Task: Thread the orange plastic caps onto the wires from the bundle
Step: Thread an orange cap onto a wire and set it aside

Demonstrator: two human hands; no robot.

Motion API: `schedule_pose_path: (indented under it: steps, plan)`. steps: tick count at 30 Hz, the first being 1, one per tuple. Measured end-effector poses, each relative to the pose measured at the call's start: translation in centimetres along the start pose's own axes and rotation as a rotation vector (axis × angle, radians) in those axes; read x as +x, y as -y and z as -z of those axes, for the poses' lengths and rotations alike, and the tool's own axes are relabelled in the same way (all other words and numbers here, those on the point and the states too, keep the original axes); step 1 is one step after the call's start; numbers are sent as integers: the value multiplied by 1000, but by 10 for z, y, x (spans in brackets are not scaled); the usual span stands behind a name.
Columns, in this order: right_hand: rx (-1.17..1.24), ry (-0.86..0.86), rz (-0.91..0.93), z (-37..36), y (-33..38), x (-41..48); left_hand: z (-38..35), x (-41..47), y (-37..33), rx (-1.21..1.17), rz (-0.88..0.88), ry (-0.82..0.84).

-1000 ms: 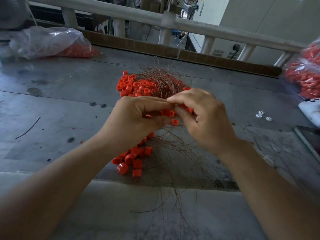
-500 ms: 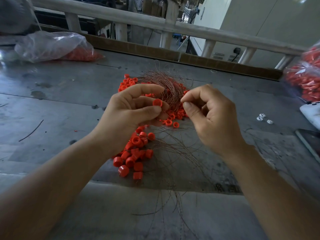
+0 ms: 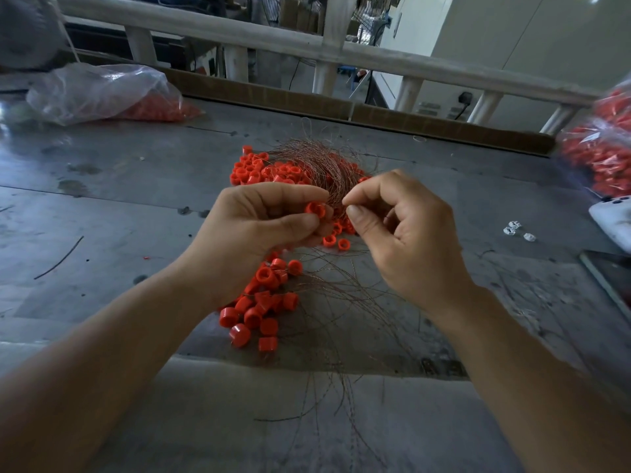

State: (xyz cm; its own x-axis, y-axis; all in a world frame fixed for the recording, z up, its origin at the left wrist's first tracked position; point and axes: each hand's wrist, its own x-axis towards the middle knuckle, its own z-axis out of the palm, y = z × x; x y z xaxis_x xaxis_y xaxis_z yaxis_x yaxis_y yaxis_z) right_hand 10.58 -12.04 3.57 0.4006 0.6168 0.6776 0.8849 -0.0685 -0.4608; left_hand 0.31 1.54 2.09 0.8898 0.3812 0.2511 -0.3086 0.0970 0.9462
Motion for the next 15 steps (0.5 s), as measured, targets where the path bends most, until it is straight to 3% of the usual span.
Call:
schedule_pose_path:
  steps: [15]
  plan:
    - [-18, 27, -23, 0, -2, -1, 1, 1, -1, -34, 81, -89]
